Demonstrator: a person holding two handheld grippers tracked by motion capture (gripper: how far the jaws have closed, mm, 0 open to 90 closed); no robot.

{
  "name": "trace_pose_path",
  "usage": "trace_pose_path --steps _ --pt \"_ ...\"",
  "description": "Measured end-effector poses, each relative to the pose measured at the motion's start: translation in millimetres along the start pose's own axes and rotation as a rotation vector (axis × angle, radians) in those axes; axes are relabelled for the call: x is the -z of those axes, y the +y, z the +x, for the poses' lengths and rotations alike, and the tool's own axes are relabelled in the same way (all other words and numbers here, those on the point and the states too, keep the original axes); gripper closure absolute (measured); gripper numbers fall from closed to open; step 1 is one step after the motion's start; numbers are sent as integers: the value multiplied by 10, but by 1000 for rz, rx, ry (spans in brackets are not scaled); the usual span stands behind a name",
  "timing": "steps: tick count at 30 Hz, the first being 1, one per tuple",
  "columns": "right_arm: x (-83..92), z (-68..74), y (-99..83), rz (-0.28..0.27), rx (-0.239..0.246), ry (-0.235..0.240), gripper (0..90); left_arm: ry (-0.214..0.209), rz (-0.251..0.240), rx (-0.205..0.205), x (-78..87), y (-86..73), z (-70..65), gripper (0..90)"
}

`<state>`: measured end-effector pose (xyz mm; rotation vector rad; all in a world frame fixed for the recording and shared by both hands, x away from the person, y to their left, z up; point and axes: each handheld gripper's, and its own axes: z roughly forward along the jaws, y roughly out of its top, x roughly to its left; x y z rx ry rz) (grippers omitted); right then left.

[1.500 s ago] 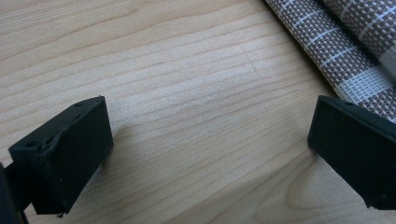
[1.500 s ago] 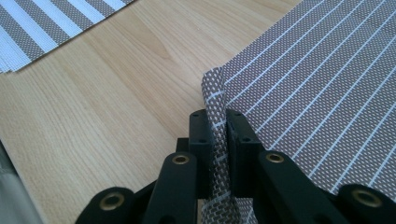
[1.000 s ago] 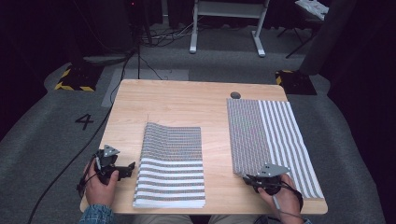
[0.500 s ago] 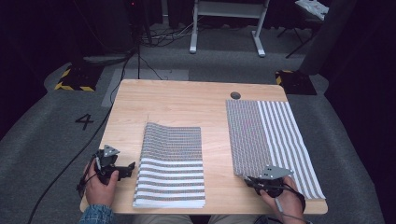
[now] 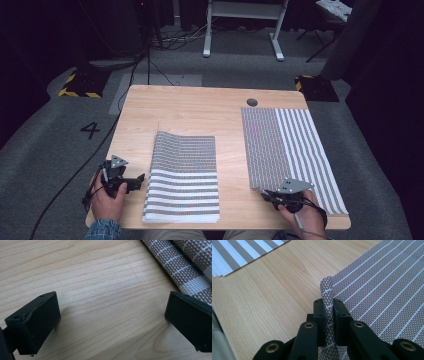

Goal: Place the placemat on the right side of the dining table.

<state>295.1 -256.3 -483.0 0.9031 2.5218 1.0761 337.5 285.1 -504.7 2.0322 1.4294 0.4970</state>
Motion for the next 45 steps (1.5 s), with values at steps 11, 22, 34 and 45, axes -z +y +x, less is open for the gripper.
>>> trace_pose_path --steps 11,22,34,45 --pt "-5 1 12 4 -3 5 823 0 0 0 0 0 0 1" --pt "4 56 34 -45 -56 30 547 0 0 0 0 0 0 1" --pt "150 185 301 2 -29 37 865 0 4 -5 9 -11 -6 1" --pt "-117 222 77 108 -37 31 863 -4 2 -8 11 -12 -4 0"
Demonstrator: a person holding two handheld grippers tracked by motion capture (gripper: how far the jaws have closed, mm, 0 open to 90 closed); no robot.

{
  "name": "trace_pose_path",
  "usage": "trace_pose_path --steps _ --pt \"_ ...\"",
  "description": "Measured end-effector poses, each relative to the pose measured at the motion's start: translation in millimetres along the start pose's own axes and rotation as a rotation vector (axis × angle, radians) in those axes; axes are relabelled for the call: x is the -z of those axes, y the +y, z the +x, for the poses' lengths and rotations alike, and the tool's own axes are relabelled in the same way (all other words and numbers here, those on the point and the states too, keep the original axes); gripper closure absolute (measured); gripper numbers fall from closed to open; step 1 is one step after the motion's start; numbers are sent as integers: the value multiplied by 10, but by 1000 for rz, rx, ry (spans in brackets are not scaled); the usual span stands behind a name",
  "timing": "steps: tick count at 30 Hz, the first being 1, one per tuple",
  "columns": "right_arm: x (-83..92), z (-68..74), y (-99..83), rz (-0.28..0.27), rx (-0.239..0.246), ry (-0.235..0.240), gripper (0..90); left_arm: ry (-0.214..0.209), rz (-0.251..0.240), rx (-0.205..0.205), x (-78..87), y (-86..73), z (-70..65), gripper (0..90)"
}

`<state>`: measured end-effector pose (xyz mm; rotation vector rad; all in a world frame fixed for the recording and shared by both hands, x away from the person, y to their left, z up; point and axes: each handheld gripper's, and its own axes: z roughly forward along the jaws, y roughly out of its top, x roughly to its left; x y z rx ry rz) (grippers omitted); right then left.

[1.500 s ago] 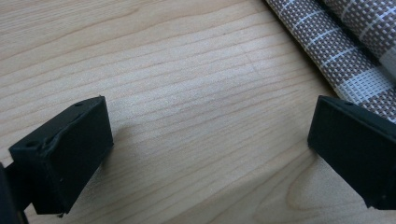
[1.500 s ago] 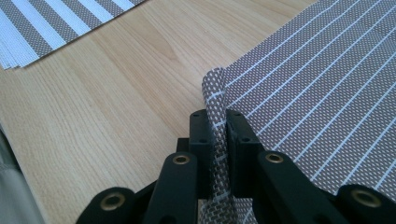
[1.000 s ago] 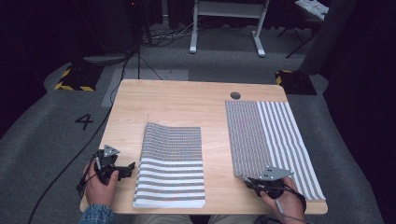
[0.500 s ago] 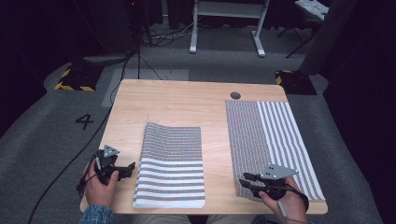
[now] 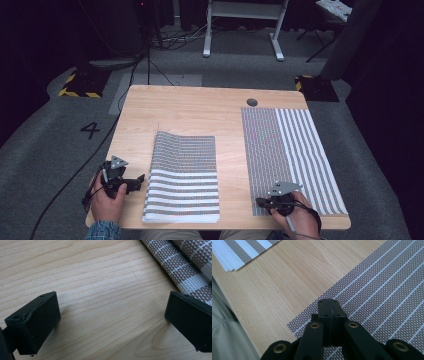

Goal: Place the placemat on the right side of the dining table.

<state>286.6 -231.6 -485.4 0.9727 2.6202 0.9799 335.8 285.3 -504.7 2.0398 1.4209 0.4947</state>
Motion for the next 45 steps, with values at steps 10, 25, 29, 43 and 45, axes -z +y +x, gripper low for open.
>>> trace_pose_path --steps 10,25,29,43,45 --pt "147 188 317 -211 9 2 483 0 0 0 0 -1 -1 0" --pt "-10 648 1113 -318 3 27 398 -2 0 -2 -10 13 5 0" --pt "-154 702 1217 -273 53 7 334 -5 1 -5 -15 19 7 0" --pt "-978 983 1197 -195 94 59 329 -10 1 -6 -24 27 8 0" --pt "-1015 988 1181 -188 98 57 328 -11 1 -6 -24 27 8 0"
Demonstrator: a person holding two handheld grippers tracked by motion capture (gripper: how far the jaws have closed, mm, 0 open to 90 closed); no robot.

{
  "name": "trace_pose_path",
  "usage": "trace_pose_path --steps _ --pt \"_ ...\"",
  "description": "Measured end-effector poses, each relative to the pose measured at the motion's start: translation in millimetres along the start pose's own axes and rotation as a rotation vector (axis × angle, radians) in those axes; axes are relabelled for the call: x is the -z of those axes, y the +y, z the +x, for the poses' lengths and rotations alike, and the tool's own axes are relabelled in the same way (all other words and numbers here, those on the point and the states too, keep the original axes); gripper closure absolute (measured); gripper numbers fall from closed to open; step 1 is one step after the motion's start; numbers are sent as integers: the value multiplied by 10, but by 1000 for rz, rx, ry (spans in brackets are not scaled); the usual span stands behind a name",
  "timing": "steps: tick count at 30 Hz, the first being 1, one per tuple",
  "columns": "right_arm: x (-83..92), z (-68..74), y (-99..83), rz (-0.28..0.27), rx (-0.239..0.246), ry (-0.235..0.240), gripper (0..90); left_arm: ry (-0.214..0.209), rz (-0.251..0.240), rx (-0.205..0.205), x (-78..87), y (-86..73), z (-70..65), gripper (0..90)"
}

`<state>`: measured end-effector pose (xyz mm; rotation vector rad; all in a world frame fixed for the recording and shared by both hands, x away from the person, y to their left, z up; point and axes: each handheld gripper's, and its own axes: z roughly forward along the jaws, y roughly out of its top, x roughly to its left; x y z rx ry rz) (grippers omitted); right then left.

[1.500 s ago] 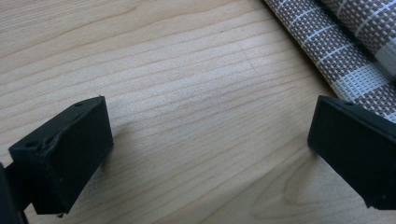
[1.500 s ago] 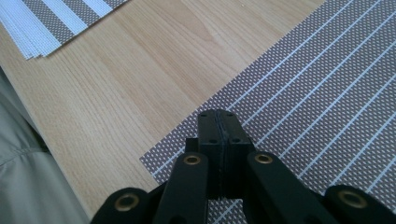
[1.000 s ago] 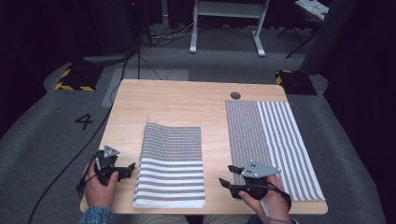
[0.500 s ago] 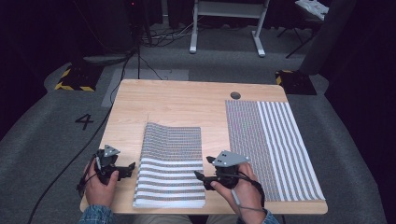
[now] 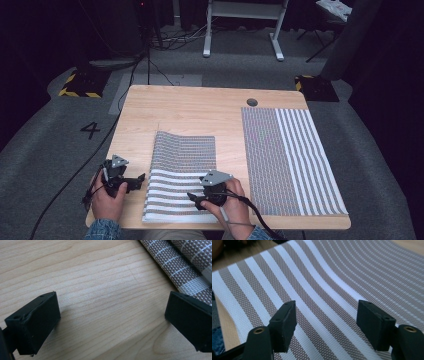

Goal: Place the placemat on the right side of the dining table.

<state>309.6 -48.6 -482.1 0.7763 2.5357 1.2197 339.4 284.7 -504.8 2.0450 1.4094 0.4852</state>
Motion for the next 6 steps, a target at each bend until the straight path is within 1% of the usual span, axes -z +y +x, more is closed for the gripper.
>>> trace_pose_path --steps 2,5,6 --pt "-92 24 -57 5 7 5 325 0 0 0 0 0 0 0" --pt "-179 42 -138 14 25 -11 302 0 0 0 -1 1 0 0" --pt "-181 46 -135 12 43 -17 293 0 0 0 -1 1 0 0"
